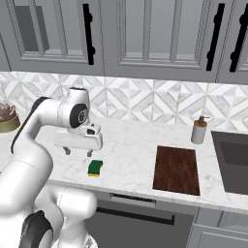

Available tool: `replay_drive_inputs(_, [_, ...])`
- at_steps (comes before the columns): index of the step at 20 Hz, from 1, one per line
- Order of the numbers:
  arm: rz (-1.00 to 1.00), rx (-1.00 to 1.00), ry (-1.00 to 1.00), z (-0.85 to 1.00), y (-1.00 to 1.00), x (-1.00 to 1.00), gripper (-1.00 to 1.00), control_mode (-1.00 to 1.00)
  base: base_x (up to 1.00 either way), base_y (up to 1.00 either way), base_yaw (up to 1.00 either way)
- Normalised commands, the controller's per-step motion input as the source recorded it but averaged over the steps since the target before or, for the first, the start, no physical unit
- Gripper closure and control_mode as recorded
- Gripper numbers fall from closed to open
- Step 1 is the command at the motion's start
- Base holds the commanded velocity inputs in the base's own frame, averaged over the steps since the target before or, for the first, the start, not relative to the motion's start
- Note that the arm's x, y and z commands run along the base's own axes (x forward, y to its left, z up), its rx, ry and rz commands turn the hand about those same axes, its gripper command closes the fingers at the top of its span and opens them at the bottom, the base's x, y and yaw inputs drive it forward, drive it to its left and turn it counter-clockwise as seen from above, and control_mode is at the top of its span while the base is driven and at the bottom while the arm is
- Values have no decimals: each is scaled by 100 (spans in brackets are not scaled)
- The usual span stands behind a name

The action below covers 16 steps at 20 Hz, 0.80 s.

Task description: Pick up the sponge from the counter and clean the cutting board by briefly scrubbing or pressing down on the cutting board. Once finished, release the sponge.

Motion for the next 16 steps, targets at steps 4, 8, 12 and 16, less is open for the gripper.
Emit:
replay_drive_inputs(4, [0,0,24,-59,2,48,-100,-100,0,0,0])
replay_drive_inputs(8, [0,0,20,-62,0,62,-100,-100,0,0,0])
replay_drive_inputs(12, [2,0,3,-51,0,56,-100,-100,0,0,0])
replay_drive_inputs(16, [2,-2,0,-51,0,50,-100,-100,0,0,0])
